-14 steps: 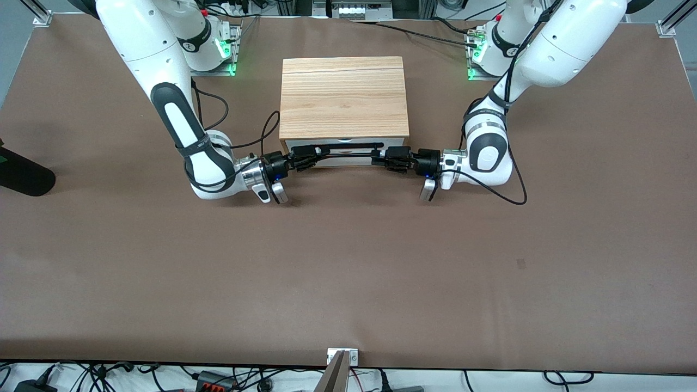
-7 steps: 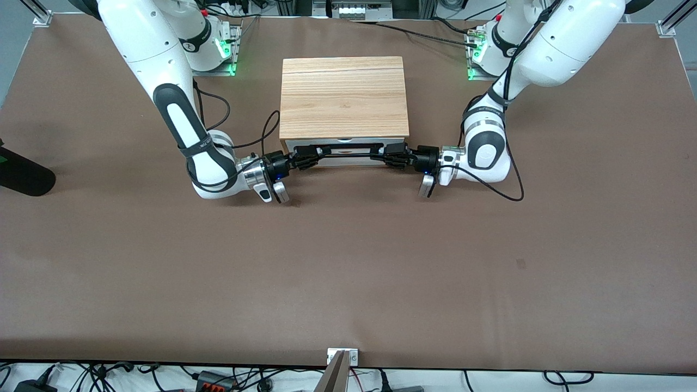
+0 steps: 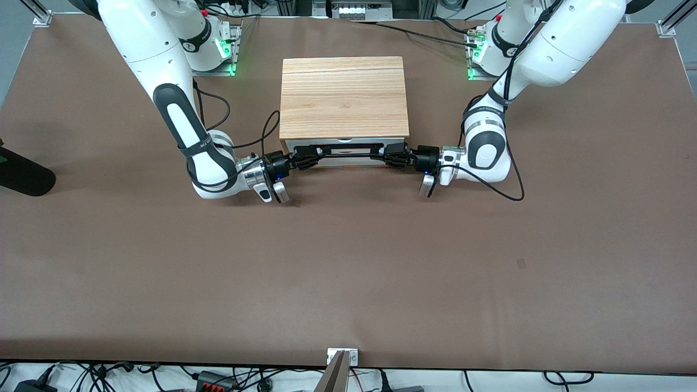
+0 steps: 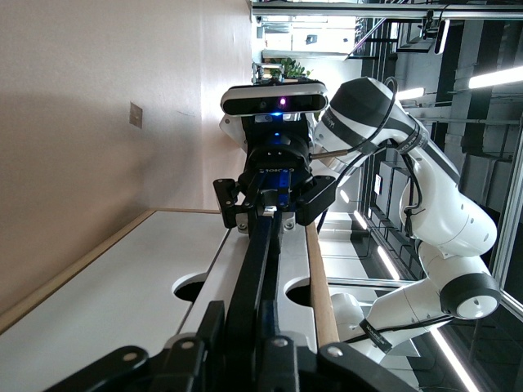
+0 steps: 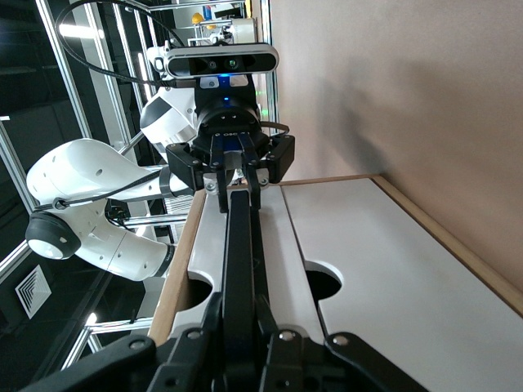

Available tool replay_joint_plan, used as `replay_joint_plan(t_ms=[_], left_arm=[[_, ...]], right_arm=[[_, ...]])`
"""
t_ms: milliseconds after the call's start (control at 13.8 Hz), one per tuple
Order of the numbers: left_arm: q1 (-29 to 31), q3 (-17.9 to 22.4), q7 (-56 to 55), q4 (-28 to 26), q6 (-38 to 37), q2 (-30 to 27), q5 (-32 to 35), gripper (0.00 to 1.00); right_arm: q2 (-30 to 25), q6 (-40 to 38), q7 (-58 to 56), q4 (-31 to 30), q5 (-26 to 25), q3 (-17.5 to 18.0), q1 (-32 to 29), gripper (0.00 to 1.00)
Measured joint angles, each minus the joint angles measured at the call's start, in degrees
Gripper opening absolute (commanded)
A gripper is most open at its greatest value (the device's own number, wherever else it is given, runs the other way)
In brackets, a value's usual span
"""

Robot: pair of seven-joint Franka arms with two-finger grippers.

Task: Pull top drawer with both arms simultaneously
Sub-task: 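Pull the handle outward with both grippers, sliding the drawer open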

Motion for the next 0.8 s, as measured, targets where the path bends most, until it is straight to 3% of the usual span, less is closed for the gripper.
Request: replay_joint_plan(t_ms=[145,797], left_arm=[[0.01,-0.01,0.02,0.0,0.01,0.0,0.0,0.18],[0.59,0.1,1.46,0.96,0.8,0.06,-0.19,0.17]], right_arm=[[0.01,0.15,-0.15,0.18,0.0,0.0,0.0,0.0],[2.33,-0.04,-0.16,4.23,0.03,-0.12,-0.02,0.0]])
